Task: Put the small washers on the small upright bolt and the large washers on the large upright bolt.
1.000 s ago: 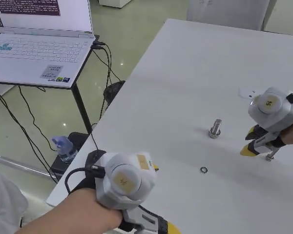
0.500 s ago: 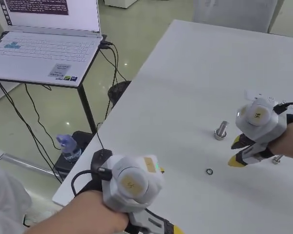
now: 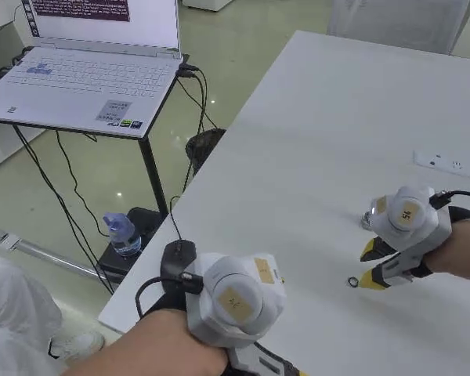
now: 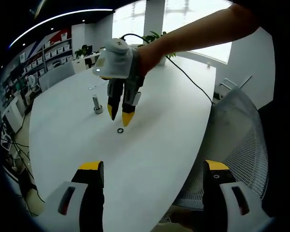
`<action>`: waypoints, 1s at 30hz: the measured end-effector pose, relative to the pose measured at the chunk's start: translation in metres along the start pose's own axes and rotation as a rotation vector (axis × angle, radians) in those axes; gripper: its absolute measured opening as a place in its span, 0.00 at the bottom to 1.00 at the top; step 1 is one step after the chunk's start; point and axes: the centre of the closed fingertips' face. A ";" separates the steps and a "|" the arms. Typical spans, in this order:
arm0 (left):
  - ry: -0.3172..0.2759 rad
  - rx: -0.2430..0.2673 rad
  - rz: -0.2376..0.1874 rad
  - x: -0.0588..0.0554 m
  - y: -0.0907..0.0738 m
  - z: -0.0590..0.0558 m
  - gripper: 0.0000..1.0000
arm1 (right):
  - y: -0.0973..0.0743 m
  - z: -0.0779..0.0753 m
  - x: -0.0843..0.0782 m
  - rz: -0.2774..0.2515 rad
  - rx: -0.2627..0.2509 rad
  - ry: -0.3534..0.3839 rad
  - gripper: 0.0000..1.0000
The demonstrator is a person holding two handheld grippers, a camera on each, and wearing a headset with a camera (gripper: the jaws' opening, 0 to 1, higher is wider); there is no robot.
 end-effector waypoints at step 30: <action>0.005 -0.024 0.012 -0.010 0.003 -0.004 0.83 | 0.027 0.001 -0.009 0.044 0.002 -0.057 0.22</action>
Point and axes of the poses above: the centre of the closed fingertips' face, and the gripper's own axes: y roughly forward along the fingers, z roughly to its left, x roughly out of its top, and after that the axes turned 8 degrees about -x, right-handed
